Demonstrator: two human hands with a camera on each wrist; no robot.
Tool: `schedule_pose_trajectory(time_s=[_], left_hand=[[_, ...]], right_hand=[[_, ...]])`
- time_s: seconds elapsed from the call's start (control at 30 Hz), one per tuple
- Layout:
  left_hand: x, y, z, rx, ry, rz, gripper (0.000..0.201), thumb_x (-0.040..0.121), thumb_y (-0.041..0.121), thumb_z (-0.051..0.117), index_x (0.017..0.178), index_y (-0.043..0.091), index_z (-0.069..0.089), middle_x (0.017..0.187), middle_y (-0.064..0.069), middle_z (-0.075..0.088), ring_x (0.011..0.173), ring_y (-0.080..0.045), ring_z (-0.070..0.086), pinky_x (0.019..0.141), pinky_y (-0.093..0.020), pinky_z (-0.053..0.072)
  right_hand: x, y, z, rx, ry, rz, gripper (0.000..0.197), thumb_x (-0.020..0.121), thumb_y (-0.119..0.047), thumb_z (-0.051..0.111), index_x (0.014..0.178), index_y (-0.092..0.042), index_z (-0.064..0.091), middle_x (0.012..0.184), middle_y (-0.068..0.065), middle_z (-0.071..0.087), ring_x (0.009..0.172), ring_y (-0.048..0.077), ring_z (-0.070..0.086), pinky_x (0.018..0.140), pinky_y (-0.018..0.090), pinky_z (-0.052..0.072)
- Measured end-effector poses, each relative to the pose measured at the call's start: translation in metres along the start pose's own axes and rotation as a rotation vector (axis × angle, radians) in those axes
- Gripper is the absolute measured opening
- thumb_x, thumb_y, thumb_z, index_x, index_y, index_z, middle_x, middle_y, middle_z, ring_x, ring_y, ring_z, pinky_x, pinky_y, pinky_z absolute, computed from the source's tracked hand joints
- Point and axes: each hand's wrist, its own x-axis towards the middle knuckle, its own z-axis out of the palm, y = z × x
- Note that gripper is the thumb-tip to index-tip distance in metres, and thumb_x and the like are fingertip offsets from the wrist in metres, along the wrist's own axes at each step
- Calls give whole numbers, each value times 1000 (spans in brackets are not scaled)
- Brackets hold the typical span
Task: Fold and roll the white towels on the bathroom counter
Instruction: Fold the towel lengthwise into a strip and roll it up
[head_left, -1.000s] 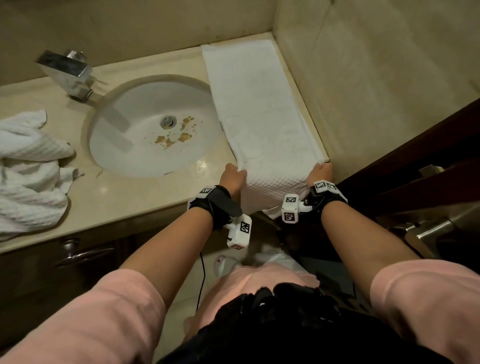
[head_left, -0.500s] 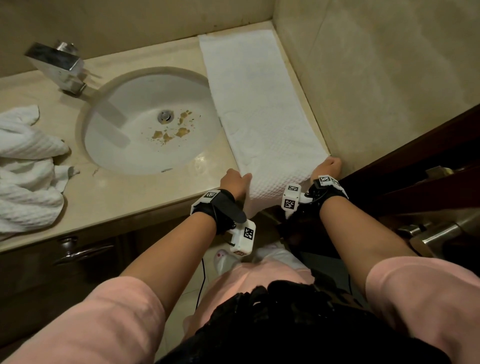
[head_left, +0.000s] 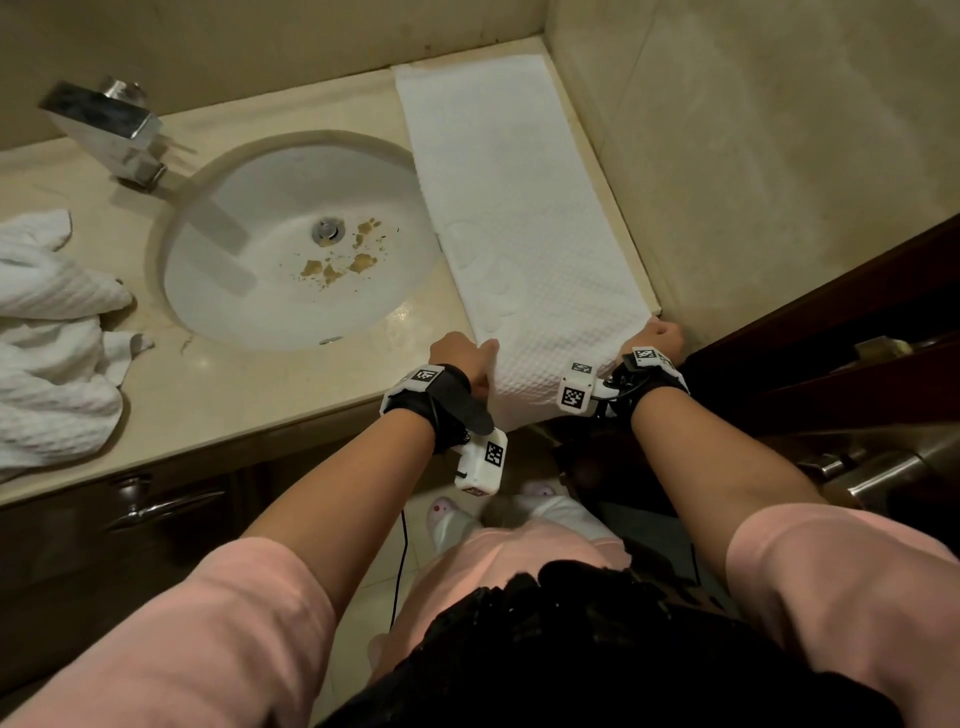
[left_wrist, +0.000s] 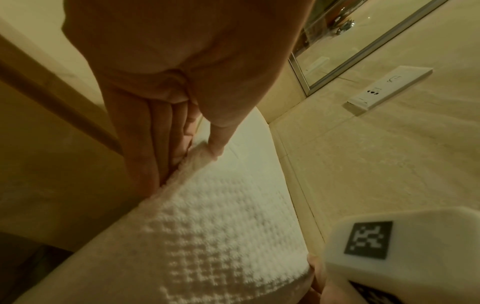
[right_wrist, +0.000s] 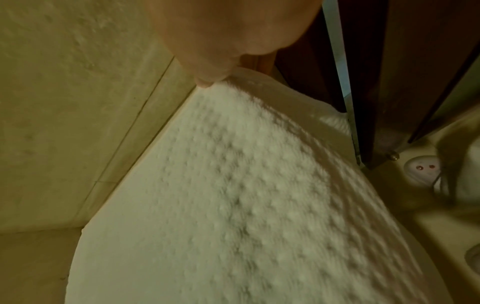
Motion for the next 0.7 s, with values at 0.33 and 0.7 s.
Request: schedule_pose_trajectory(time_s=[0.33, 0.7], left_hand=[[5, -1, -11, 30, 16, 14, 44, 86, 48, 55, 87, 6, 69, 83, -9, 70, 76, -27, 68, 77, -36, 57], [15, 10, -17, 15, 96, 41, 42, 83, 42, 61, 85, 0, 70, 82, -13, 72, 75, -30, 70, 77, -40, 58]], right_hand=[[5, 8, 8, 121, 29, 89, 23, 99, -26, 38, 85, -10, 46, 77, 2, 50, 65, 20, 46, 62, 27, 36], [-2, -11, 6, -284, 46, -86, 27, 94, -10, 42, 119, -6, 49, 129, 16, 53, 115, 35, 55, 88, 40, 45]])
